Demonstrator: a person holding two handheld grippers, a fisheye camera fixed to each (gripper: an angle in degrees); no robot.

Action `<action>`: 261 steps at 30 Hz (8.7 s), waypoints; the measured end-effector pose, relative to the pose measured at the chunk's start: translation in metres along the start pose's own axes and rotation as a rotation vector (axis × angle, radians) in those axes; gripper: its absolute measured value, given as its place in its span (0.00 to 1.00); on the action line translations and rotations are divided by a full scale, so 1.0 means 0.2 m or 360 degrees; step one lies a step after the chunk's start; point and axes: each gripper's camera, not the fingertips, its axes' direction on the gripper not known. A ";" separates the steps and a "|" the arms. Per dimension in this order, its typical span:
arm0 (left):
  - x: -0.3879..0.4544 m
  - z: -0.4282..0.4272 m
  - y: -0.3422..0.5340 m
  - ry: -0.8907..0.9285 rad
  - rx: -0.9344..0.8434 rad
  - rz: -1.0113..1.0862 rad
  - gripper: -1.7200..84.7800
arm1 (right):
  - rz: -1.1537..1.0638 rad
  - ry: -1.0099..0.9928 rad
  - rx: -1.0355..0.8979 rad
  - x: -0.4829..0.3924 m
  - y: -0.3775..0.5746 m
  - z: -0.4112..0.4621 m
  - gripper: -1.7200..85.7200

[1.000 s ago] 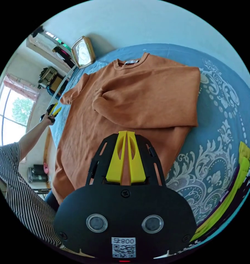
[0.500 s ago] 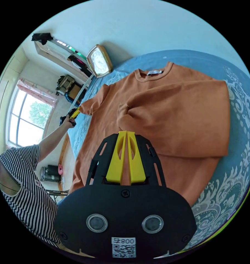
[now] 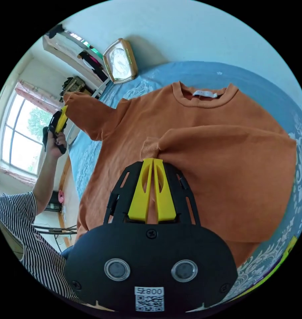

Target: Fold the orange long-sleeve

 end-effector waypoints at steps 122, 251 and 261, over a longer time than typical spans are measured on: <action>2.04 0.45 0.03 -0.1017 -0.0805 0.0563 0.02 | -0.0451 0.0177 -0.0138 -0.33 -1.37 0.53 0.02; 0.21 0.34 4.22 0.0379 -0.0689 -0.1091 0.09 | 0.1262 -0.0980 0.0382 0.54 6.36 -0.91 0.04; 0.28 0.21 4.24 0.0577 -0.0564 -0.0927 0.09 | 0.0965 -0.1014 0.0515 0.40 6.31 -1.23 0.03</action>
